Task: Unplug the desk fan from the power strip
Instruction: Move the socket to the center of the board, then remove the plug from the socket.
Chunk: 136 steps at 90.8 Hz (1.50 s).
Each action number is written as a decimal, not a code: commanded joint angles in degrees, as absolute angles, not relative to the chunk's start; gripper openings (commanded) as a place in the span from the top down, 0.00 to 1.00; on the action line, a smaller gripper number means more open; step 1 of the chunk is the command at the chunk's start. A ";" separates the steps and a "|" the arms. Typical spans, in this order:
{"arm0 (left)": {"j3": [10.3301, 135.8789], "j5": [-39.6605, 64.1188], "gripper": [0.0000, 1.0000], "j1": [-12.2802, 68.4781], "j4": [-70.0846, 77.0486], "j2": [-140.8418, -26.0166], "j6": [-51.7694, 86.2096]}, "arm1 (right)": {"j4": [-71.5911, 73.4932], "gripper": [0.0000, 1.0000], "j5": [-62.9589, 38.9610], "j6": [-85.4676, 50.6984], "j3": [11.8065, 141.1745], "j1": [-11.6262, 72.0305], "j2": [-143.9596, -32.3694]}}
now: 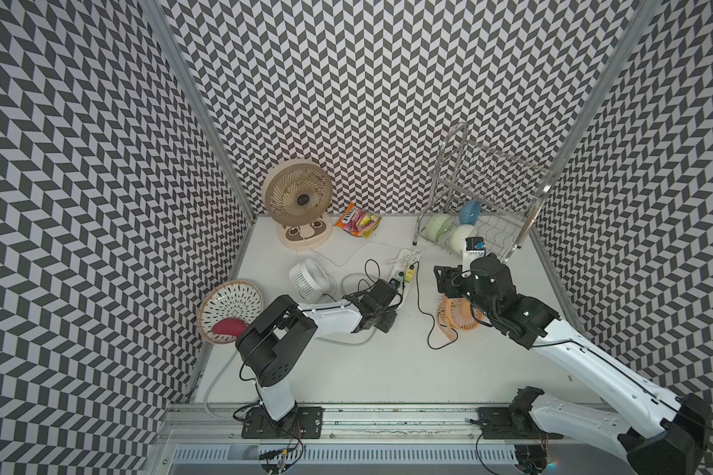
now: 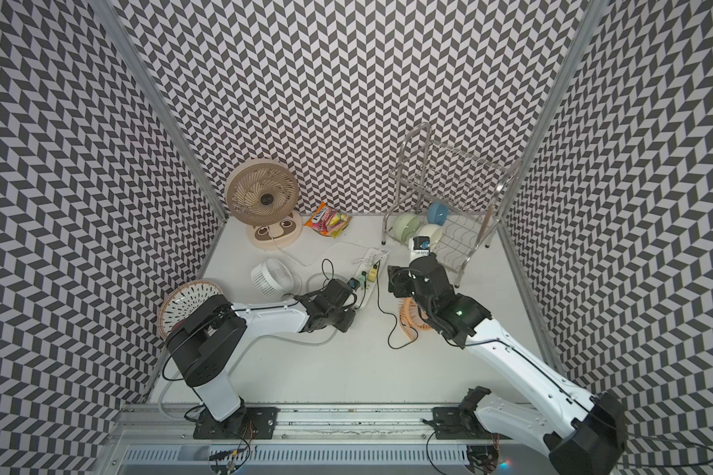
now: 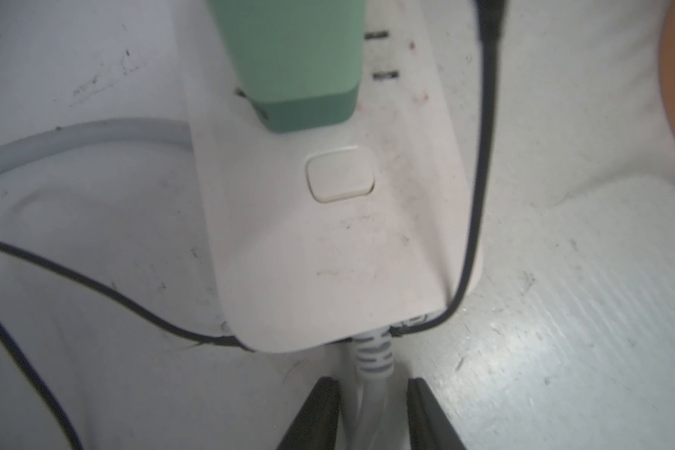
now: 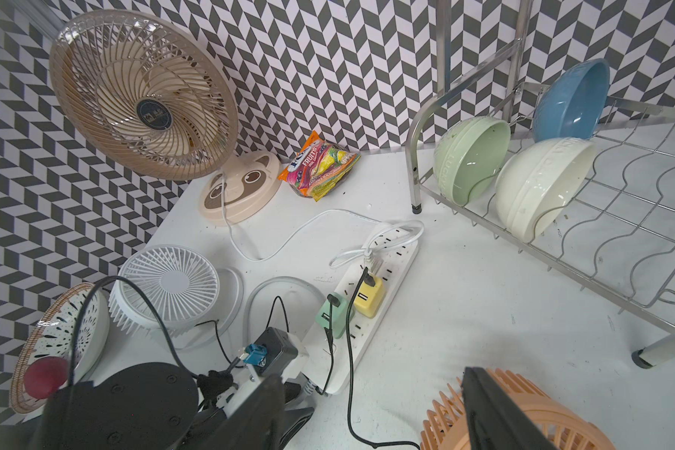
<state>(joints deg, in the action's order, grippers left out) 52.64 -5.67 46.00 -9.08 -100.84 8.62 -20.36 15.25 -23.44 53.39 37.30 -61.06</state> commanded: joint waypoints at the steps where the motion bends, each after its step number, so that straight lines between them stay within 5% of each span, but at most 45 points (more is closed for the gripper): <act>1: 52.47 -8.10 0.77 47.94 -8.43 -100.52 9.70 | -18.72 0.29 16.22 -23.52 52.91 37.09 -59.77; 30: 53.46 -16.38 0.99 51.87 -11.41 -92.44 12.76 | -19.01 0.29 16.13 -23.33 53.51 37.09 -59.99; 50: 50.73 -18.86 1.00 58.46 -15.64 -86.28 19.31 | -19.34 0.29 16.36 -23.51 52.88 37.00 -59.17; 80: 47.73 -4.58 0.99 65.92 -9.49 -92.77 25.82 | -19.17 0.29 16.26 -23.84 52.33 37.00 -59.15; 89: 48.06 0.78 0.86 66.31 -8.13 -95.78 25.75 | -19.74 0.29 16.57 -23.53 52.52 36.93 -59.06; 101: 45.38 5.51 0.46 66.38 -4.83 -93.75 25.42 | -20.34 0.28 16.59 -23.14 52.56 36.84 -59.01; 109: 43.21 7.36 0.29 66.29 -2.57 -89.55 24.81 | -20.18 0.28 15.24 -23.05 52.64 36.76 -59.65; 122: 41.11 8.89 0.16 65.45 0.43 -80.06 23.80 | -19.62 0.27 9.81 -22.27 54.67 36.74 -63.47; 136: 39.93 9.96 0.12 59.90 4.47 -71.12 24.54 | -20.45 0.23 4.51 -21.37 58.36 36.74 -70.97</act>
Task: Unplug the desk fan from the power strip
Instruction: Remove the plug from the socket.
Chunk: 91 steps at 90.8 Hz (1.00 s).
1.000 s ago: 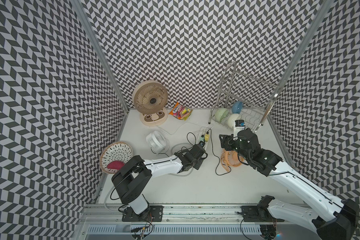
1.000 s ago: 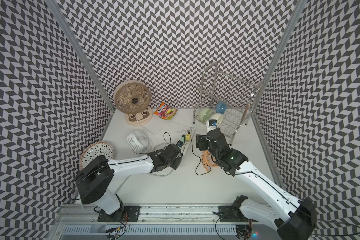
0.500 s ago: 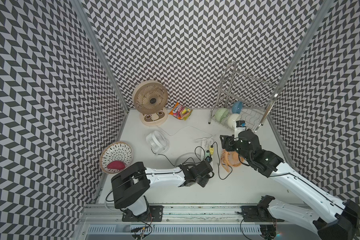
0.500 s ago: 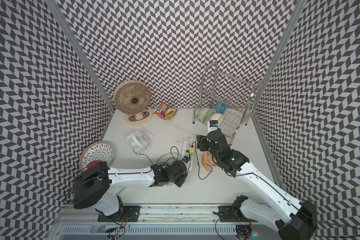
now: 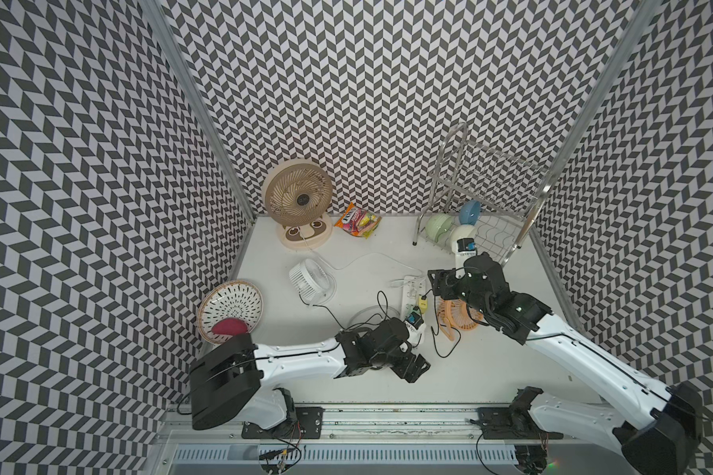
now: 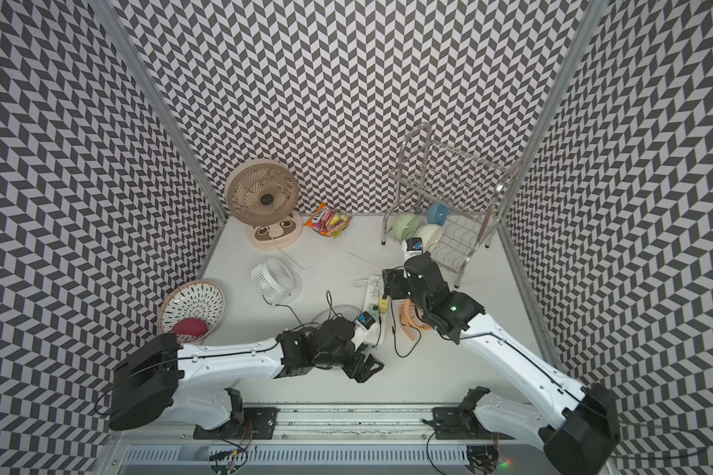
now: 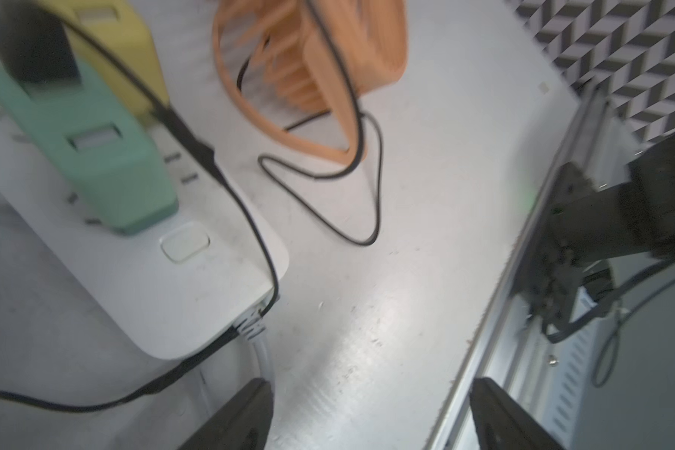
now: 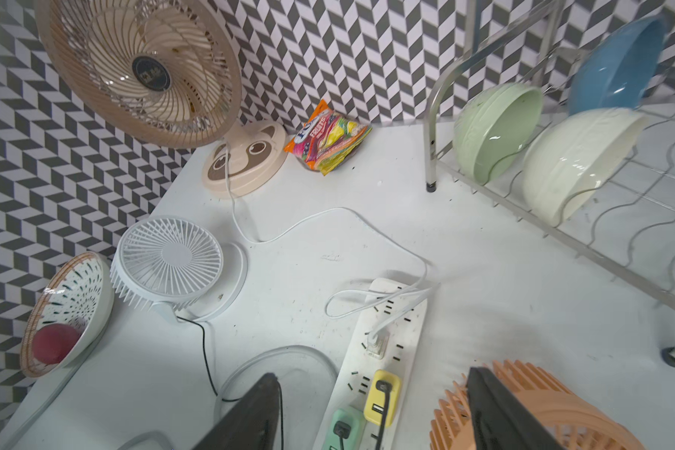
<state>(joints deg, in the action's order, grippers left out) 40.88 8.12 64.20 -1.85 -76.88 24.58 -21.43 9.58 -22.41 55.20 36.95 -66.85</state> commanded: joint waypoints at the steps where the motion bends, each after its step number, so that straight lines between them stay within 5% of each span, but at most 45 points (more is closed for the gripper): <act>1: 39.78 10.03 0.12 59.31 4.78 -70.59 24.84 | -20.73 0.23 4.41 -21.41 58.67 36.74 -71.56; 28: 39.11 6.46 0.28 40.06 6.29 -71.13 37.53 | -23.97 0.26 4.36 -25.76 60.49 36.67 -84.30; 53: 36.47 7.70 0.31 37.62 10.00 -72.84 41.58 | -23.99 0.26 4.20 -25.76 57.54 36.07 -86.75; 59: 35.87 7.85 0.31 37.53 10.63 -73.04 41.87 | -23.91 0.39 5.43 -28.94 56.96 35.89 -86.87; 91: 35.75 8.04 0.32 37.09 10.63 -73.46 41.84 | -23.61 0.49 1.76 -30.44 55.25 35.86 -88.91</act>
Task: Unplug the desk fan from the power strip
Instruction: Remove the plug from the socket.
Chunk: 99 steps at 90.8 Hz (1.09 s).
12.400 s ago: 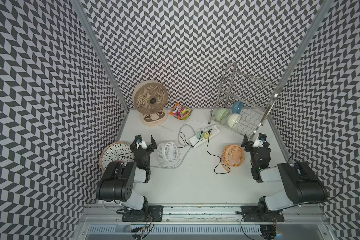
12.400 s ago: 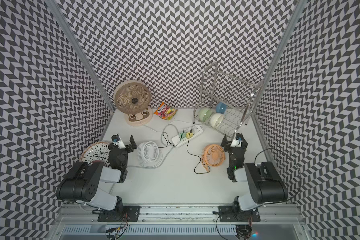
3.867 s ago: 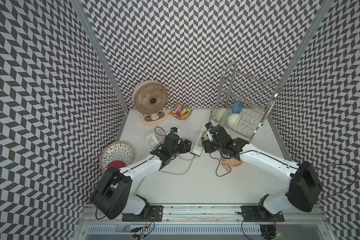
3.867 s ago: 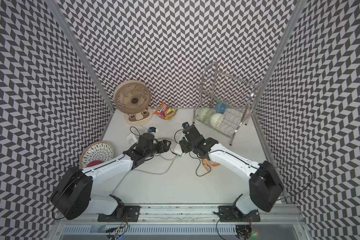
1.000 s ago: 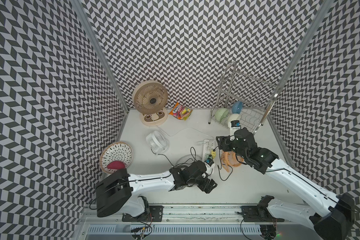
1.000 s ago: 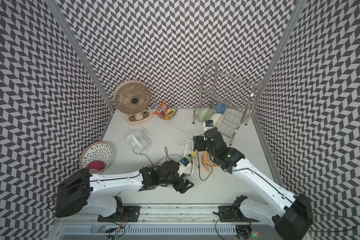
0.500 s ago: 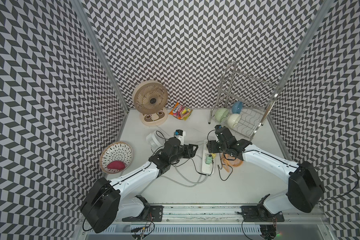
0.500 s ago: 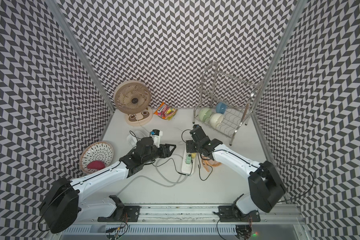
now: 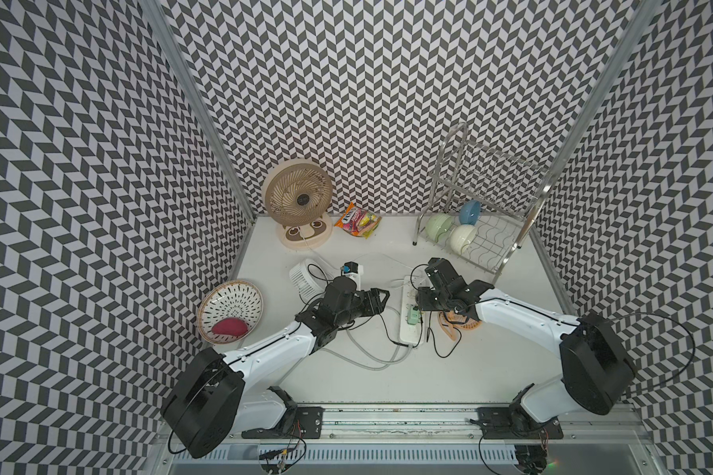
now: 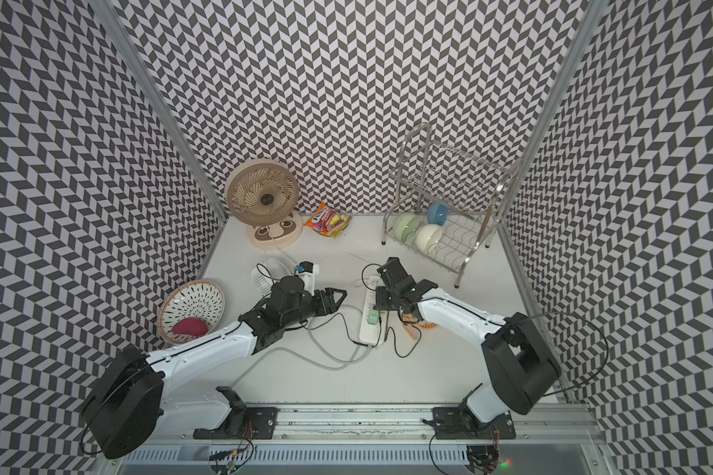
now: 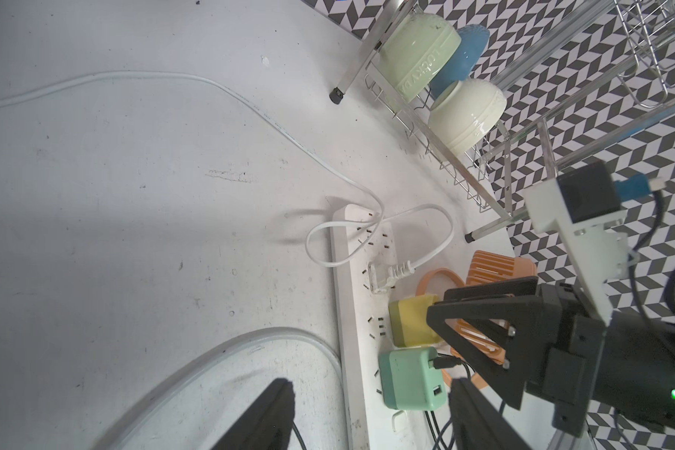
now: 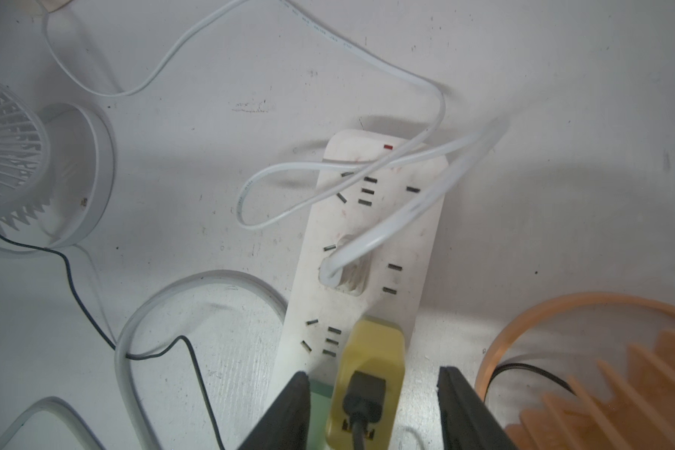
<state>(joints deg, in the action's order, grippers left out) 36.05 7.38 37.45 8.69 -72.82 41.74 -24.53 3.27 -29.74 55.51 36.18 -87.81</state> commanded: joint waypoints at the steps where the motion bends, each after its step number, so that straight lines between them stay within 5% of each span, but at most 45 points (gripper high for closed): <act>1: 35.76 8.06 0.32 37.09 10.63 -73.43 41.84 | -23.58 0.49 1.63 -30.43 55.31 35.86 -89.01; 54: 32.18 6.61 0.31 36.00 9.43 -73.13 43.78 | -22.60 0.79 -4.89 -24.11 60.93 41.21 -94.53; 99: 29.43 13.27 0.35 35.81 18.55 -81.45 50.01 | -23.54 0.77 -6.01 -17.74 66.44 44.86 -98.45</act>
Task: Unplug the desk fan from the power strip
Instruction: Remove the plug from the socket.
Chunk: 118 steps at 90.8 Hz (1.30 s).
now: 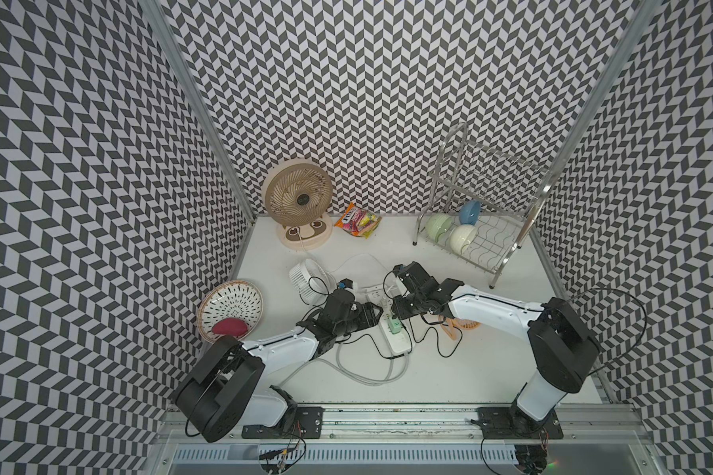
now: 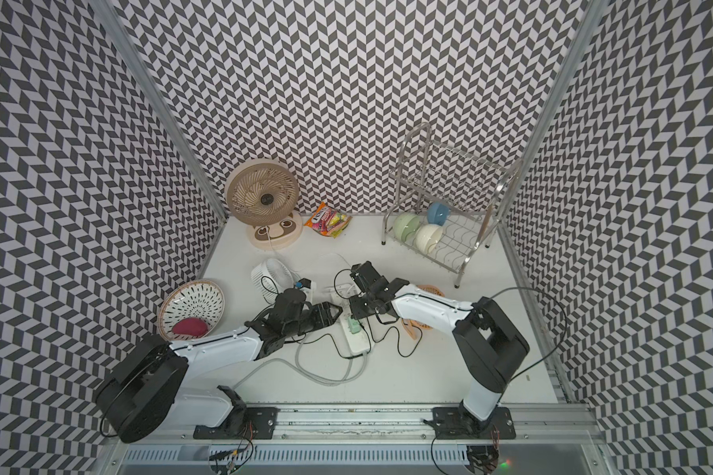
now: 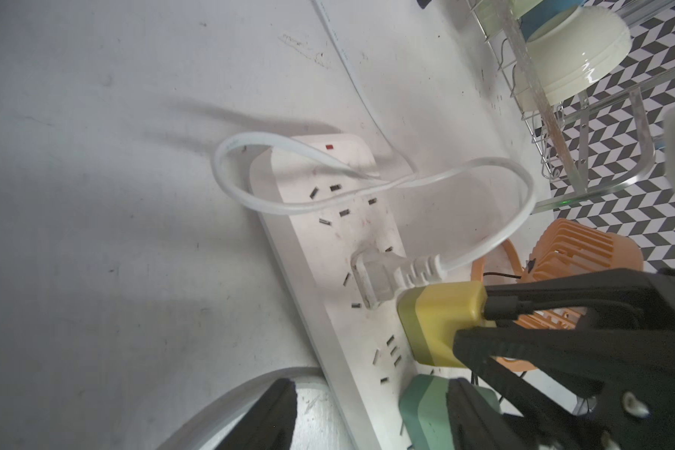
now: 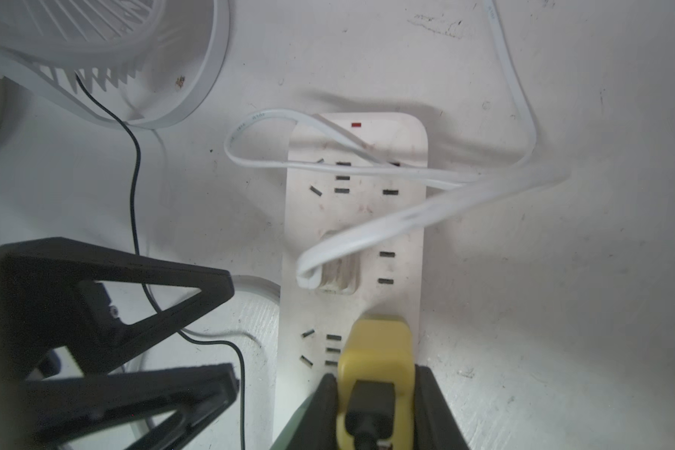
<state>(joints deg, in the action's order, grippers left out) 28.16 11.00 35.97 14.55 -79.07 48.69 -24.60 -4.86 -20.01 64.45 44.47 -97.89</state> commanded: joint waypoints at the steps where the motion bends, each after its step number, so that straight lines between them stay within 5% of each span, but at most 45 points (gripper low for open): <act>1: 29.53 13.36 0.36 35.75 18.59 -81.68 50.05 | -23.55 0.78 -5.99 -17.66 66.48 44.89 -98.45; 79: 27.10 7.71 0.52 37.12 12.79 -89.62 54.06 | -25.58 0.85 4.61 -16.41 72.02 49.04 -100.61; 101: 26.91 7.08 0.55 37.52 11.43 -94.00 54.06 | -23.62 0.91 -1.28 -15.02 73.89 52.62 -100.78; 118: 26.41 1.95 0.56 39.03 8.13 -93.32 55.19 | -22.07 0.92 2.00 -17.82 69.11 48.10 -97.45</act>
